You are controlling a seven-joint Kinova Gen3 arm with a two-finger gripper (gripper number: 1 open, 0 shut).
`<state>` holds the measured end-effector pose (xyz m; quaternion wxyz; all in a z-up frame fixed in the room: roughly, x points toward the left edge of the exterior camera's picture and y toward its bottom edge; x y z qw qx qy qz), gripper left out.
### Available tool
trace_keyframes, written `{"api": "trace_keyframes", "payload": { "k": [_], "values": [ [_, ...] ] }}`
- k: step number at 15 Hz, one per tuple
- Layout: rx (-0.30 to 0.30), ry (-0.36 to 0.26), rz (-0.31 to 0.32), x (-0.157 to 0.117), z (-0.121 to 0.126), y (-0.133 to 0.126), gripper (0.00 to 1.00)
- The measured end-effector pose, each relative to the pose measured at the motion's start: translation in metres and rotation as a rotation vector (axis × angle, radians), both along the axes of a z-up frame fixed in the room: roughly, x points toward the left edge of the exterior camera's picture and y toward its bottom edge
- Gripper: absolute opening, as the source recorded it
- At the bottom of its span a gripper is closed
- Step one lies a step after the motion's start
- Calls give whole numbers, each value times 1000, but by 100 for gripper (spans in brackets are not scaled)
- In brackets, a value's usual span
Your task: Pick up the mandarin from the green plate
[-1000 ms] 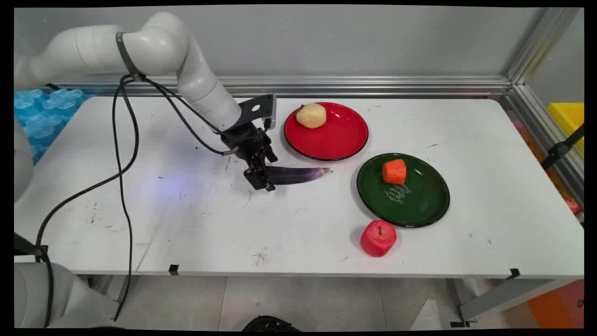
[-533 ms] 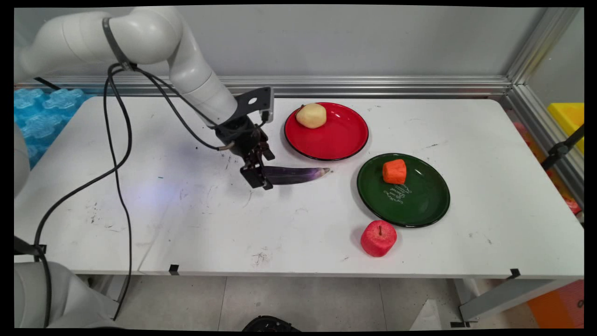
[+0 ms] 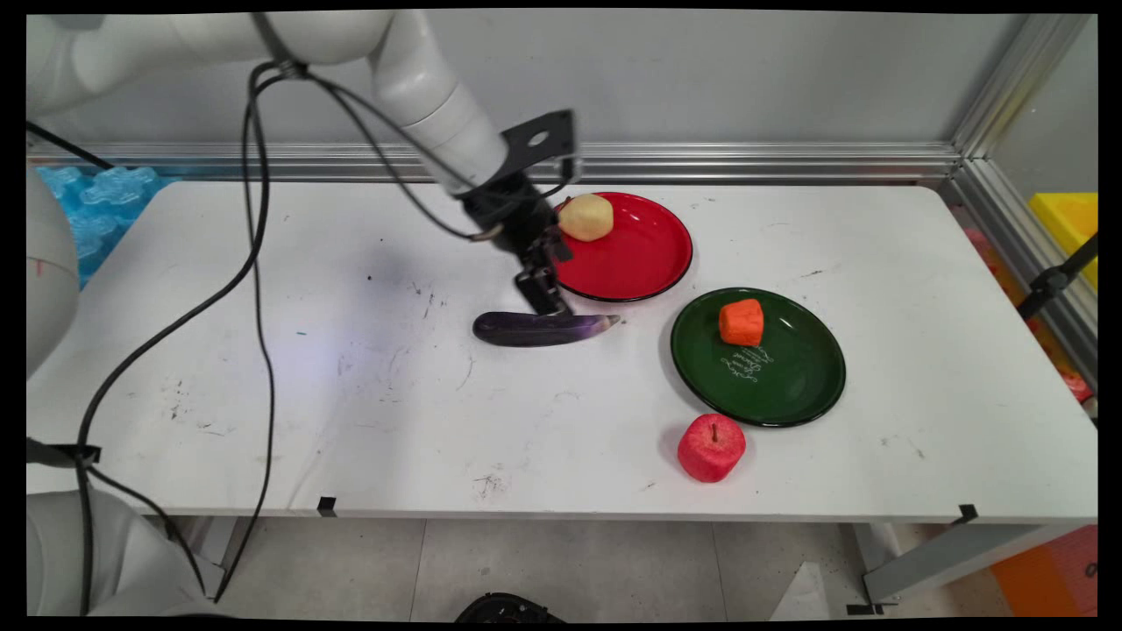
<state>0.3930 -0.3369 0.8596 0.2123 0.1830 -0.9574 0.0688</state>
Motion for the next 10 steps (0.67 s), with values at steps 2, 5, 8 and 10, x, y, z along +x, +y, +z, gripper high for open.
{"api": "trace_keyframes", "payload": {
  "k": [2, 5, 8, 10],
  "values": [
    [-30, 15, -8, -23, 12, -12, 100],
    [-68, 35, -22, -57, 22, -27, 100],
    [-97, 50, -27, -86, 24, -40, 100],
    [-113, 56, -32, -107, 21, -50, 100]
  ]
}}
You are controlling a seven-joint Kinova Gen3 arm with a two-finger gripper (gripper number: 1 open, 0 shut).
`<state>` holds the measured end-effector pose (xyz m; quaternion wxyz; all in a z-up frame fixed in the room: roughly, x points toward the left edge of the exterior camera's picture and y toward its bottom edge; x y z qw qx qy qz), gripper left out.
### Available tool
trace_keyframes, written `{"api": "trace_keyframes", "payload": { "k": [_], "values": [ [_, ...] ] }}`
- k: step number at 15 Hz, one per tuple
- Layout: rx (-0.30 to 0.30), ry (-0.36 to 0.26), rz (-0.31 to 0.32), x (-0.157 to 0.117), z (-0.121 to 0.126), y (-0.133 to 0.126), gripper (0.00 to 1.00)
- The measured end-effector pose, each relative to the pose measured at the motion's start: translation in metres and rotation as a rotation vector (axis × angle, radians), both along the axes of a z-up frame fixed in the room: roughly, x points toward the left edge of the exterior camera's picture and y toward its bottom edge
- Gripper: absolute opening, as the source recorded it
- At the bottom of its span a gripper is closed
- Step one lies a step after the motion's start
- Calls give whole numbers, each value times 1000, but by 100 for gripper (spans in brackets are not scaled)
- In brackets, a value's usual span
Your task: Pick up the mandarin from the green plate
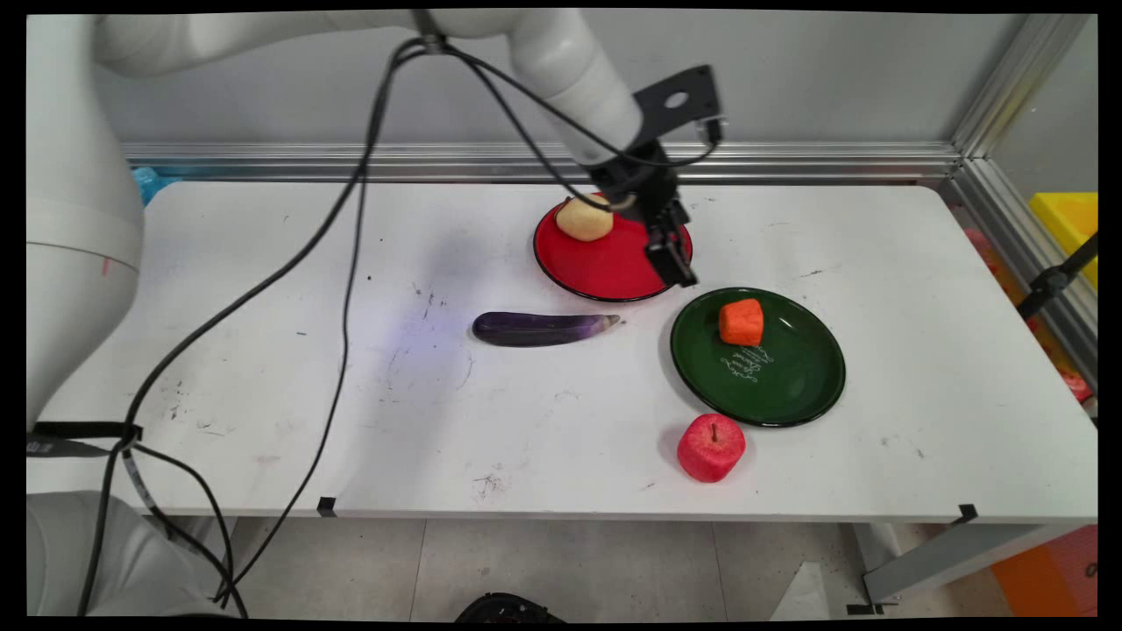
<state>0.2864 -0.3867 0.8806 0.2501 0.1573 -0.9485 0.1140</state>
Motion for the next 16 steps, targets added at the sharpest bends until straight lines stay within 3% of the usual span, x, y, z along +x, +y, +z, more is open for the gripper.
{"api": "trace_keyframes", "payload": {
  "k": [8, 16],
  "values": [
    [-9, -5, -14, -64, -45, -30, 100],
    [18, -23, -23, -91, -94, -48, 100]
  ]
}}
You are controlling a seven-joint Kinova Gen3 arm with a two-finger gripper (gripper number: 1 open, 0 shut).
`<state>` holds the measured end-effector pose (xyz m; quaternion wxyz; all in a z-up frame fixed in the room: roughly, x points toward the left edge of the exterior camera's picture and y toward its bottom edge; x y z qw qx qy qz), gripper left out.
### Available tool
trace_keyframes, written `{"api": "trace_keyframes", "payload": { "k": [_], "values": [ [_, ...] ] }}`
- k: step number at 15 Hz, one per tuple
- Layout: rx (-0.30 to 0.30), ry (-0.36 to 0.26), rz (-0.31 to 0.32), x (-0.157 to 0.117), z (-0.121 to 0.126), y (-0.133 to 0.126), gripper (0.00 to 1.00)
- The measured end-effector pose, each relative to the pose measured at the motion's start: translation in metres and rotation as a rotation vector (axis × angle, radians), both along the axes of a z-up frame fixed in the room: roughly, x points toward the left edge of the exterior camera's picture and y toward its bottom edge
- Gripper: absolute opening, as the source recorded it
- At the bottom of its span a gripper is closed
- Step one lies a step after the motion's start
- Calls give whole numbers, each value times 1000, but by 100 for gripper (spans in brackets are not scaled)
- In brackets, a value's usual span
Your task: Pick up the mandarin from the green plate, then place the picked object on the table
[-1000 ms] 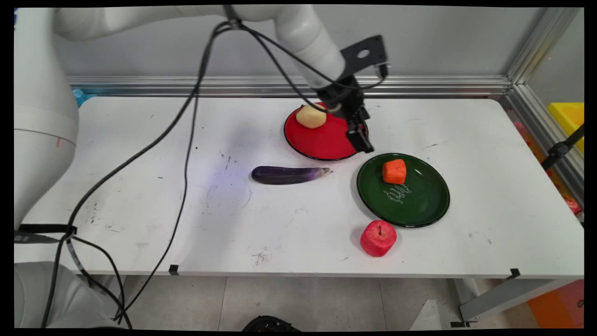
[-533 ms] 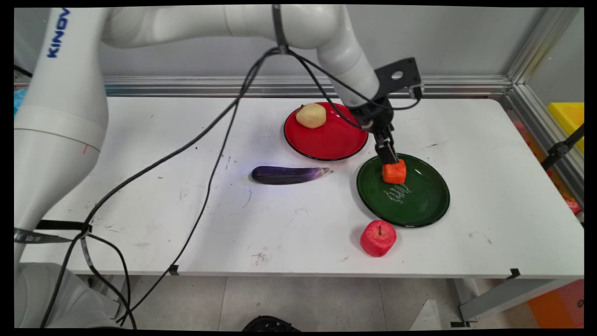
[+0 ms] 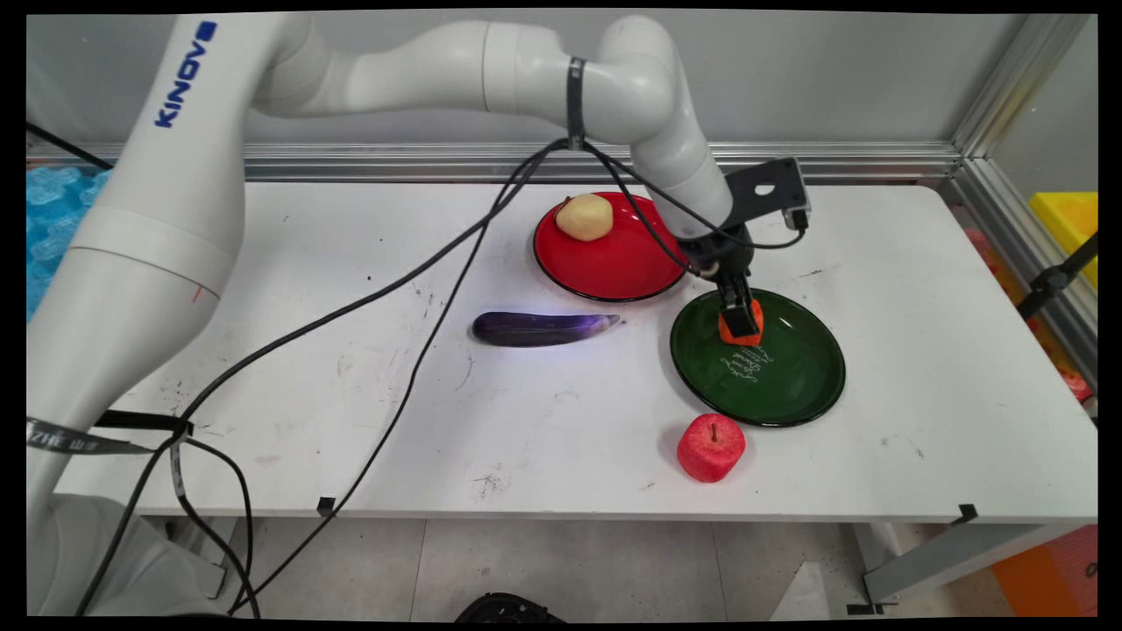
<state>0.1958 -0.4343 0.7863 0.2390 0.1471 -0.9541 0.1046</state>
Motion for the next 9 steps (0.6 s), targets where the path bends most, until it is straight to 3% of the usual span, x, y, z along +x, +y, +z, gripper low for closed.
{"api": "trace_keyframes", "payload": {
  "k": [5, 6, 9],
  "values": [
    [24, 2, -7, -9, -19, -3, 100],
    [27, 3, -9, -10, -20, -2, 0],
    [42, 7, -17, -13, -22, 1, 0]
  ]
}}
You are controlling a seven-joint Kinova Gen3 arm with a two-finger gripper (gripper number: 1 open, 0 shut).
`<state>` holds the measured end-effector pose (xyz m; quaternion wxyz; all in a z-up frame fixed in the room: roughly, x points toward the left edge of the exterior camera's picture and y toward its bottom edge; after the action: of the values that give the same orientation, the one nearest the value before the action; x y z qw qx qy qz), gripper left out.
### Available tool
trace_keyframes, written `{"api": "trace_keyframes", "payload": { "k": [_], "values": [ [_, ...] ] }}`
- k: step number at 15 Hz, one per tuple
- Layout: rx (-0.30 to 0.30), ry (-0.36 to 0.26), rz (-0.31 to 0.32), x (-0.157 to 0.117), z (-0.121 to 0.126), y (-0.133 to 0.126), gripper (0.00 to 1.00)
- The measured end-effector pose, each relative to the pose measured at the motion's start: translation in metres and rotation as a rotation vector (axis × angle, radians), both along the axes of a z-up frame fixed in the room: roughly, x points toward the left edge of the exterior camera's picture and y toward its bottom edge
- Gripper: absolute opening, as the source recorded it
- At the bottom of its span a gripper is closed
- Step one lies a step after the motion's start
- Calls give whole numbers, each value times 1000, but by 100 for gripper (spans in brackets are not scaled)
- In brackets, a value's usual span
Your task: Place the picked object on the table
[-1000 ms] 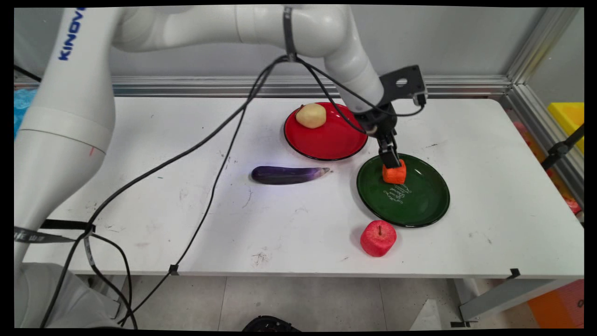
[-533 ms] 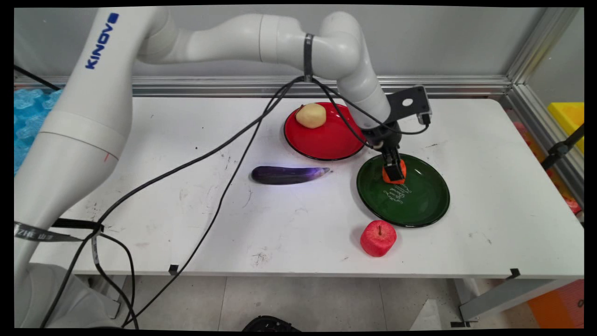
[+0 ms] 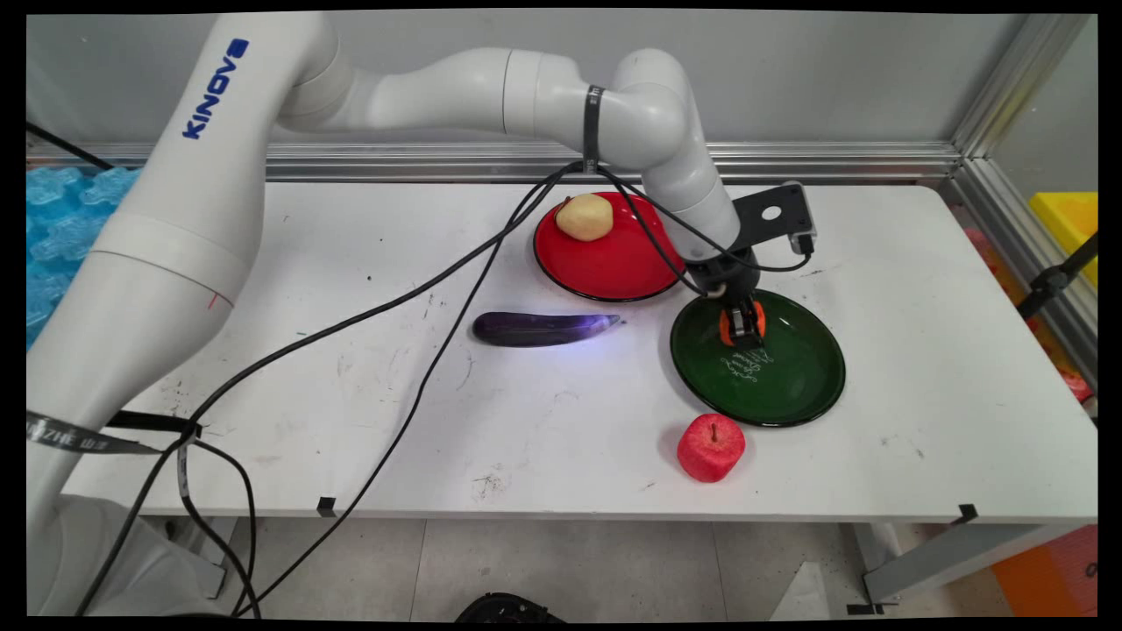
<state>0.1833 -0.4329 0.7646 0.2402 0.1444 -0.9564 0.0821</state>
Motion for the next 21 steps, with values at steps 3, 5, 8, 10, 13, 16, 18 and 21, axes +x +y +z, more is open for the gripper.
{"api": "trace_keyframes", "payload": {
  "k": [3, 5, 8, 10, 13, 16, 18, 21],
  "values": [
    [1, 3, -4, 2, 9, 3, 0],
    [-6, 6, -4, 5, 21, 6, 0],
    [-11, 12, -1, 14, 45, 14, 0],
    [-11, 24, 7, 24, 63, 22, 0],
    [-9, 39, 31, 42, 83, 36, 0],
    [-8, 46, 48, 64, 92, 52, 0],
    [-6, 47, 53, 82, 93, 67, 0],
    [-8, 45, 50, 104, 88, 86, 0]
  ]
}}
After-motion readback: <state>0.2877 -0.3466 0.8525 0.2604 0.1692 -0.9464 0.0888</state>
